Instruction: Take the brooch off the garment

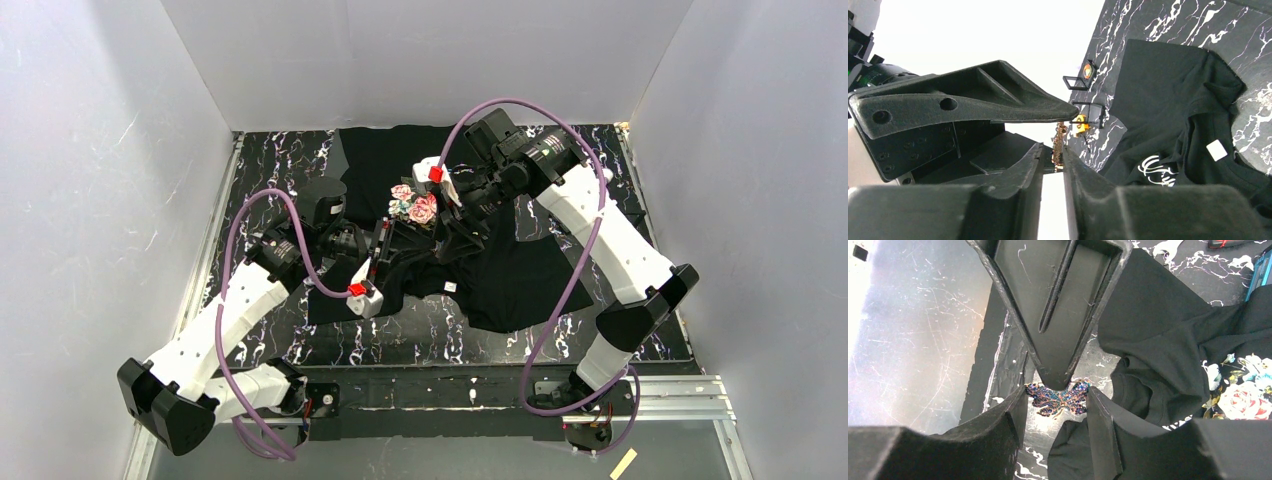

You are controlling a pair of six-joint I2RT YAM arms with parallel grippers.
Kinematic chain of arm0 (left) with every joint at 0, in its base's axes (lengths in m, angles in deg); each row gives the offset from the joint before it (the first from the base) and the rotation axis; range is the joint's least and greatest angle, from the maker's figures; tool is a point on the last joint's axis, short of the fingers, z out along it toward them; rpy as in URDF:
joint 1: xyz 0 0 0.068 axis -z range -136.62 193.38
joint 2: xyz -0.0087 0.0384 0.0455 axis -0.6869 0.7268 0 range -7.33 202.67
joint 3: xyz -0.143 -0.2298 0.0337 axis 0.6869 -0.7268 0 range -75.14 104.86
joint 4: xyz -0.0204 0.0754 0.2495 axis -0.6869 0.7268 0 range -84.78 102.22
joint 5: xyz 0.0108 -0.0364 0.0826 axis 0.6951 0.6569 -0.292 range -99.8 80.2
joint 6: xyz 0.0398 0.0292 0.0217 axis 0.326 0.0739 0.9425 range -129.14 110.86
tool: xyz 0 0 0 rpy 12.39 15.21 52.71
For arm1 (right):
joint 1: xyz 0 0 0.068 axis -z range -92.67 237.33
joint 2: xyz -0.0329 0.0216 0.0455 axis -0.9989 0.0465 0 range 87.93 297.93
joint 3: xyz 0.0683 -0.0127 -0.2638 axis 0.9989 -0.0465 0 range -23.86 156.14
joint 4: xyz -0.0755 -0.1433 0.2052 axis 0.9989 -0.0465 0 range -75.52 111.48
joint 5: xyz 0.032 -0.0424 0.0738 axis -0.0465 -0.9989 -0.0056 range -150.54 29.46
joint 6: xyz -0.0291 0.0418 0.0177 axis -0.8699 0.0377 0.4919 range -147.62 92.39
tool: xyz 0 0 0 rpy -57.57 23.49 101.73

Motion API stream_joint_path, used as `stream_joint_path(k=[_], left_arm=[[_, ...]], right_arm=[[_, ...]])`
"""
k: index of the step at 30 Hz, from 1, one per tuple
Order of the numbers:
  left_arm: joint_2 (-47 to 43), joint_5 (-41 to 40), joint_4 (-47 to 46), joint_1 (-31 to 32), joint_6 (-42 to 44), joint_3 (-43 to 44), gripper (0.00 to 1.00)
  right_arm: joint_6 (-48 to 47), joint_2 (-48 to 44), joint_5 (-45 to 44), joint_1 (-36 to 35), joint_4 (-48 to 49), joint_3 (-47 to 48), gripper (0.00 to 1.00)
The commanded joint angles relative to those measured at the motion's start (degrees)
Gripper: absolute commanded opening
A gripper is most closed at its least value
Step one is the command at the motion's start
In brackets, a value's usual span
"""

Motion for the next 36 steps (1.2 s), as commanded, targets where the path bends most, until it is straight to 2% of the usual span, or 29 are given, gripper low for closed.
stream_joint_path(k=[1, 3, 7, 11, 13, 18, 20, 25, 31, 34, 36], left_arm=[[-0.71, -0.69, 0.62, 0.19, 0.40, 1.05, 0.26], [-1.00, -2.30, 0.63, 0.19, -0.21, 1.02, 0.38], [-2.28, -7.06, -0.04, -0.06, -4.60, 0.85, 0.54], [-4.10, -12.19, -0.07, -1.38, -11.34, 0.41, 0.64], [-4.78, -15.40, -1.85, -1.86, -17.79, 0.12, 0.67], [-2.14, -28.89, -3.02, -2.00, -40.29, 4.33, 0.72], [-0.42, -34.72, -3.69, -2.08, -52.36, 6.25, 0.73], [4.42, -44.97, -0.08, -2.69, -69.54, 11.30, 0.75], [6.14, -46.84, -2.38, -3.41, -76.85, 9.99, 0.76], [6.69, -47.74, -3.52, -3.42, -77.78, 9.74, 0.76], [6.97, -48.45, -3.95, -3.50, -78.17, 9.78, 0.77]], right_arm=[[0.37, -0.35, 1.01, -0.23, -0.12, 1.55, 0.48], [1.75, -0.84, 0.35, -0.16, 0.94, 0.63, 0.45], [4.30, -2.38, -1.30, 0.79, 3.08, -1.66, 0.43], [7.27, -3.30, -1.04, 6.23, 4.02, -5.30, 0.42], [8.57, -3.22, -1.18, 10.76, 4.55, -7.10, 0.42], [8.82, -2.39, -4.77, 25.72, 3.00, -12.25, 0.41], [8.02, -2.37, -7.41, 31.72, 2.12, -15.06, 0.40], [14.02, -2.21, -17.57, 44.40, 6.30, -21.53, 0.41], [23.05, 1.51, -35.34, 45.62, 16.02, -21.33, 0.40], [27.79, 3.58, -40.12, 45.60, 19.06, -21.47, 0.42], [32.93, 3.91, -42.41, 45.62, 22.68, -23.37, 0.38]])
